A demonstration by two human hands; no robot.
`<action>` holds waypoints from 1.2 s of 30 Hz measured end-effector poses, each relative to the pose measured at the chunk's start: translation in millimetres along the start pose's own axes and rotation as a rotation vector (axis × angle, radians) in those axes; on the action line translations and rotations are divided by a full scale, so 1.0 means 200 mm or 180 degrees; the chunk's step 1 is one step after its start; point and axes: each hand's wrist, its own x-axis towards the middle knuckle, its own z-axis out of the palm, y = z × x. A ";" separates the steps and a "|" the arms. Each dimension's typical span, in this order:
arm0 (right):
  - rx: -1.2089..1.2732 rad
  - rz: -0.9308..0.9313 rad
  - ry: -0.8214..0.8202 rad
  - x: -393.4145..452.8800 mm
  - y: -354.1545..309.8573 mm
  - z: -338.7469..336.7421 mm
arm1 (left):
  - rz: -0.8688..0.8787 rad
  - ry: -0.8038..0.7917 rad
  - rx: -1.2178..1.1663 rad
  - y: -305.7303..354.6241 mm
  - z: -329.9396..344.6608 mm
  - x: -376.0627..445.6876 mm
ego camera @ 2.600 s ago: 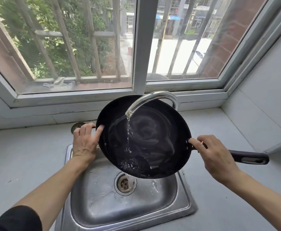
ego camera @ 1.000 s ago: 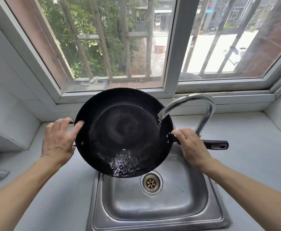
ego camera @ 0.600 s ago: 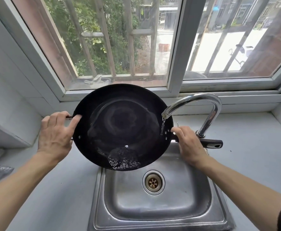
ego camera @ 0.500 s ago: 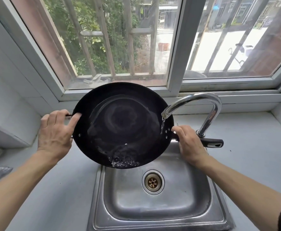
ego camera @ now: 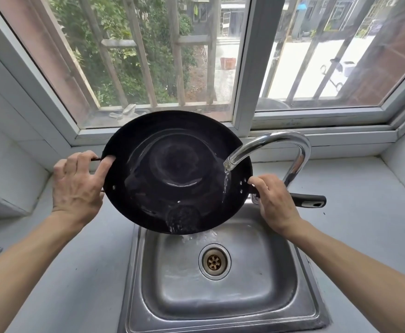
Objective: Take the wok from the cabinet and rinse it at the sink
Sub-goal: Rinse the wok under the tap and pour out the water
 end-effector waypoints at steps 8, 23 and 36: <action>0.0005 0.0023 -0.0182 -0.09 0.00 -0.04 | 0.0220 -0.0412 -0.0146 0.03 -0.01 -0.05; 0.0032 -0.0135 -0.0842 -0.28 -0.10 -0.04 | 0.0764 -0.1779 0.0046 -0.11 -0.12 -0.23; 0.0206 0.0121 -0.1048 -0.41 -0.21 -0.03 | 0.1090 -0.2668 0.0341 -0.11 -0.33 -0.24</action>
